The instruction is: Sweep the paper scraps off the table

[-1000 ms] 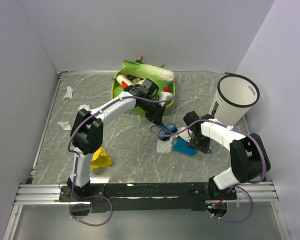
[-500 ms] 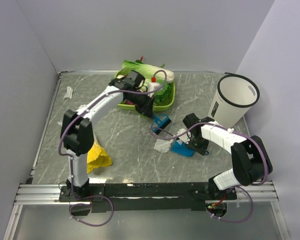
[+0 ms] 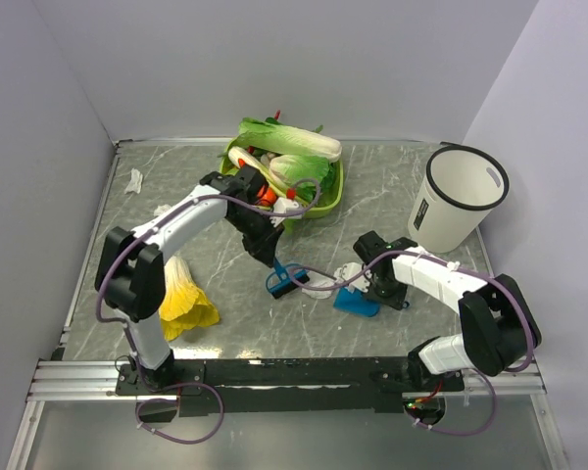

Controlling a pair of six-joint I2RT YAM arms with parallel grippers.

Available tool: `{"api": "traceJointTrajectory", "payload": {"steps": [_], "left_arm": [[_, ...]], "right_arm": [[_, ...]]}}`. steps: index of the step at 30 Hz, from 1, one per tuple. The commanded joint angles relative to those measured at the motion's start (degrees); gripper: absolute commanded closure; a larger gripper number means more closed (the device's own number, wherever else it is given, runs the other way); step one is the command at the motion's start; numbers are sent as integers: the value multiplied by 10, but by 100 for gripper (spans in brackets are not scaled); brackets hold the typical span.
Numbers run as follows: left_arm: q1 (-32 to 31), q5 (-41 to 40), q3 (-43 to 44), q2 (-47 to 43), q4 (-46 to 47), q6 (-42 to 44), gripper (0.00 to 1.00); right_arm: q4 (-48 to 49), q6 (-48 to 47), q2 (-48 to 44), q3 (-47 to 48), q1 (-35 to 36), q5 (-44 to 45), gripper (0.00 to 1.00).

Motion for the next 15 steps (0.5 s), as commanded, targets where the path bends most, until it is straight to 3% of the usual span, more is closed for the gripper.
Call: {"api": "traceJointTrajectory", "payload": {"steps": [1, 7, 11, 15], "left_arm": [[-16, 35, -2, 31, 77, -14, 99], [-68, 49, 60, 100, 125, -59, 99], [-89, 75, 152, 167, 115, -99, 99], [-89, 76, 172, 165, 114, -103, 99]], "right_arm": [[-17, -10, -2, 13, 24, 1, 100], [-9, -7, 25, 35, 44, -12, 100], [-4, 9, 40, 49, 44, -35, 100], [11, 47, 41, 53, 41, -70, 100]]}}
